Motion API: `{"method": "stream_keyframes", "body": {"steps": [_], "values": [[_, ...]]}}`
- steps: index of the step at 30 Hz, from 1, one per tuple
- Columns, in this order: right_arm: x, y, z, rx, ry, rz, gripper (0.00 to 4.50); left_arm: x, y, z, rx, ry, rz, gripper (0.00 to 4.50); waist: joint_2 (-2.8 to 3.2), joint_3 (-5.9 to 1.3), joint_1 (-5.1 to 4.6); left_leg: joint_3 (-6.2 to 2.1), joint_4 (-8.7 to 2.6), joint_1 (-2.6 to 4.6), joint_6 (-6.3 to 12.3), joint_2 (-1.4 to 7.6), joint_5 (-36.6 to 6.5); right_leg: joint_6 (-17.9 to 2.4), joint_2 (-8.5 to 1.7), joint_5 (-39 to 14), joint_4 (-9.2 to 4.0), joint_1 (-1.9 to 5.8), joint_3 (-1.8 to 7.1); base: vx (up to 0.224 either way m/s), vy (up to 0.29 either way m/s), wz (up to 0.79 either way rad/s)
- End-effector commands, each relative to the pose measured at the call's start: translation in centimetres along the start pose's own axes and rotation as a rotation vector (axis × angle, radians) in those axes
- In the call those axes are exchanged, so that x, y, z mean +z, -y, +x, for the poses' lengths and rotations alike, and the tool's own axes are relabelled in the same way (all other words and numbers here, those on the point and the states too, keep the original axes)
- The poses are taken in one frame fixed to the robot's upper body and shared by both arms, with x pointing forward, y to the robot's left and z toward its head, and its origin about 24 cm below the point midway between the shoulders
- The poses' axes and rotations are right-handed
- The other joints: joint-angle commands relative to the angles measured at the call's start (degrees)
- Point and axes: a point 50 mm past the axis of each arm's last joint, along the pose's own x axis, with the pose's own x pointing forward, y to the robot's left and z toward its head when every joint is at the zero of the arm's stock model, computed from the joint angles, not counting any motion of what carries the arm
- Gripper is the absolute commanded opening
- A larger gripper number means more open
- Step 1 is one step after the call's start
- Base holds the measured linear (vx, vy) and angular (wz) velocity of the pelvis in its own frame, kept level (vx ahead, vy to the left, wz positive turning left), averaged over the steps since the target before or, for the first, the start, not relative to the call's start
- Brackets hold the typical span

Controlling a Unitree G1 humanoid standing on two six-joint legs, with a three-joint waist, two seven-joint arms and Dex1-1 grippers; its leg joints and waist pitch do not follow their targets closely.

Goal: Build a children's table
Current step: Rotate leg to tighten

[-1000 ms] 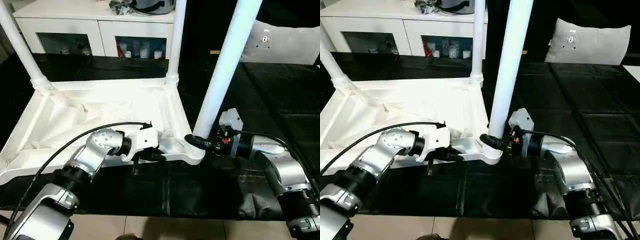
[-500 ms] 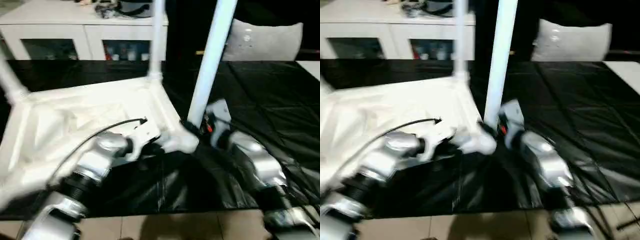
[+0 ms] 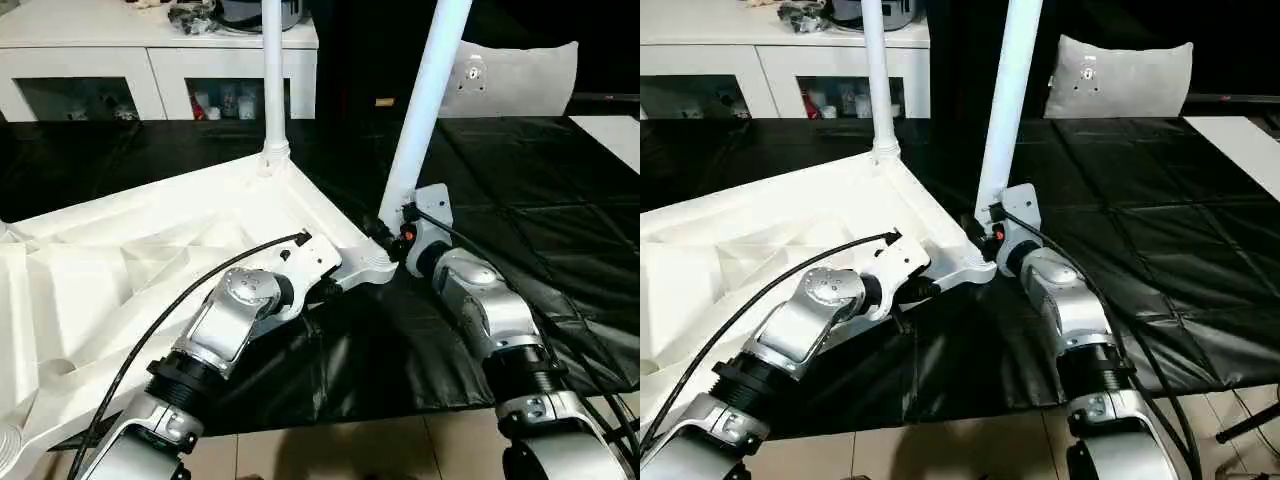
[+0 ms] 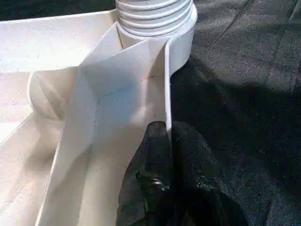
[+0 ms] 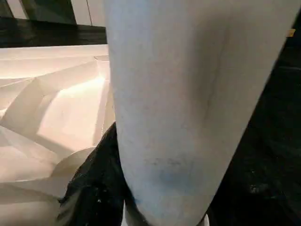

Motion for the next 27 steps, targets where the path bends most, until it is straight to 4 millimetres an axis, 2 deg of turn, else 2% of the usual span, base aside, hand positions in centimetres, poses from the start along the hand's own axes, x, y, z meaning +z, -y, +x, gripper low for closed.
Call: {"method": "stream_keyframes", "body": {"steps": [1,2,3,5,7,8,9,10,11,12,14,15,16,18,23,24,27], "values": [[-5.3,0.4,-0.8,-0.034,-0.231,0.060,1.87,0.1,-0.1,-0.2,0.014,-0.010,0.032,0.00,0.53,-1.58,0.21,-5.59,-7.34,1.69,-7.91,8.05,-40.3,-7.9,-5.43,-26.6,-4.59,-0.75,3.05,0.000,0.000,0.00],[-5.2,0.4,-0.8,-0.033,-0.220,0.067,1.87,0.0,-0.2,-0.3,0.014,-0.007,0.034,0.00,0.51,-1.58,0.24,-5.63,-7.39,1.62,-7.87,8.08,-40.3,-7.7,-5.47,-26.7,-4.63,-0.76,3.11,0.000,0.000,0.00],[-5.0,0.5,-0.8,-0.034,-0.209,0.073,2.22,0.0,-0.3,-0.4,0.015,-0.004,0.039,0.00,0.51,-1.63,0.24,-5.60,-7.37,1.64,-7.88,8.06,-40.2,-7.7,-5.48,-26.5,-4.61,-0.76,3.12,0.000,0.000,0.00],[-4.9,0.8,-0.9,-0.045,-0.196,0.081,2.57,-0.1,-0.6,-0.5,0.017,0.000,0.048,0.00,0.48,-1.66,0.28,-5.57,-7.37,1.58,-7.67,8.05,-39.8,-7.8,-5.53,-26.2,-4.61,-0.76,3.15,0.000,0.000,0.00],[-4.8,1.0,-1.1,-0.029,-0.186,0.077,2.59,-0.3,-0.9,-0.7,0.017,-0.001,0.064,0.00,0.47,-1.80,0.32,-5.49,-7.29,1.55,-7.55,8.09,-39.1,-8.4,-5.60,-25.1,-4.52,-0.77,3.28,0.000,0.000,0.00],[-4.7,1.0,-1.1,-0.025,-0.183,0.076,2.84,-0.3,-0.9,-0.7,0.016,-0.001,0.067,0.00,0.41,-2.02,0.43,-5.21,-7.13,1.57,-7.25,8.11,-37.0,-9.5,-5.68,-22.7,-4.37,-0.74,3.52,0.000,0.000,0.00],[-4.6,1.1,-1.3,-0.009,-0.169,0.075,2.84,-0.4,-1.1,-0.8,0.010,0.001,0.076,0.00,0.36,-2.00,0.64,-5.03,-7.09,1.37,-6.82,8.12,-35.7,-9.9,-5.87,-21.4,-4.44,-0.65,3.66,0.000,0.000,0.00],[-4.5,1.3,-1.6,0.008,-0.149,0.071,2.96,-0.5,-1.2,-0.9,0.003,0.002,0.084,0.00,0.16,-2.17,0.75,-4.99,-7.02,0.84,-5.85,8.33,-31.7,-11.0,-6.13,-17.9,-3.87,0.09,3.75,0.000,0.000,0.00],[-4.5,1.4,-1.7,0.012,-0.144,0.070,3.02,-0.6,-1.3,-0.9,0.002,0.000,0.086,0.00,0.20,-2.13,0.93,-4.84,-7.13,0.65,-5.31,8.37,-30.0,-11.4,-6.14,-16.9,-3.76,0.24,3.72,0.000,0.000,0.00],[-4.4,1.5,-1.8,0.018,-0.137,0.068,3.10,-0.7,-1.4,-1.0,0.001,-0.002,0.088,0.00,0.24,-2.25,1.36,-4.44,-6.81,0.93,-4.61,8.53,-27.4,-12.1,-6.36,-15.5,-3.87,0.18,3.97,0.000,0.000,0.00],[-4.1,1.9,-2.5,0.050,-0.099,0.053,3.31,-0.8,-1.7,-1.2,-0.008,-0.008,0.104,0.00,0.20,-2.23,1.92,-4.15,-6.51,0.89,-3.21,8.58,-25.2,-12.6,-6.59,-16.8,-4.13,0.43,4.07,0.000,0.000,0.00],[-4.1,2.0,-2.7,0.056,-0.092,0.054,3.31,-0.9,-1.8,-1.2,-0.010,-0.010,0.108,0.00,0.14,-2.24,1.97,-4.27,-6.57,0.73,-3.05,8.72,-24.5,-12.6,-6.50,-16.7,-3.97,0.61,4.01,0.000,0.000,0.00],[-4.0,2.4,-3.4,0.071,-0.080,0.048,3.40,-1.0,-2.0,-1.3,-0.022,-0.019,0.123,0.00,0.34,-2.32,2.21,-4.15,-6.61,0.72,-2.75,8.66,-23.5,-12.7,-6.16,-16.6,-3.91,0.61,3.87,0.000,0.000,0.00],[-3.9,2.9,-4.0,0.085,-0.072,0.035,3.59,-1.1,-2.1,-1.4,-0.033,-0.025,0.141,0.00,0.25,-2.52,2.67,-3.80,-6.48,0.82,-2.23,8.66,-21.7,-13.0,-6.10,-14.5,-3.86,0.75,3.75,0.000,0.000,0.00],[-3.5,3.8,-5.4,0.124,-0.034,0.009,3.92,-1.5,-2.4,-1.6,-0.066,-0.037,0.173,0.00,0.39,-2.92,2.85,-3.19,-6.04,0.40,-0.50,8.70,-14.9,-15.6,-5.94,-6.4,-2.91,1.54,3.15,0.000,0.000,0.00],[-3.2,4.1,-5.8,0.140,-0.025,-0.004,4.02,-1.7,-2.4,-1.7,-0.082,-0.041,0.186,0.00,0.38,-3.03,2.96,-2.91,-5.76,0.57,0.36,8.70,-13.2,-16.4,-5.95,-3.8,-2.66,1.52,3.08,0.053,-0.023,0.01],[-2.6,4.4,-6.5,0.184,0.000,-0.040,4.27,-1.9,-2.3,-1.9,-0.119,-0.049,0.209,0.00,0.29,-3.38,3.26,-2.67,-5.18,0.45,3.13,8.71,-7.8,-18.3,-5.95,2.7,-1.83,2.04,2.64,0.034,-0.015,0.01]]}}
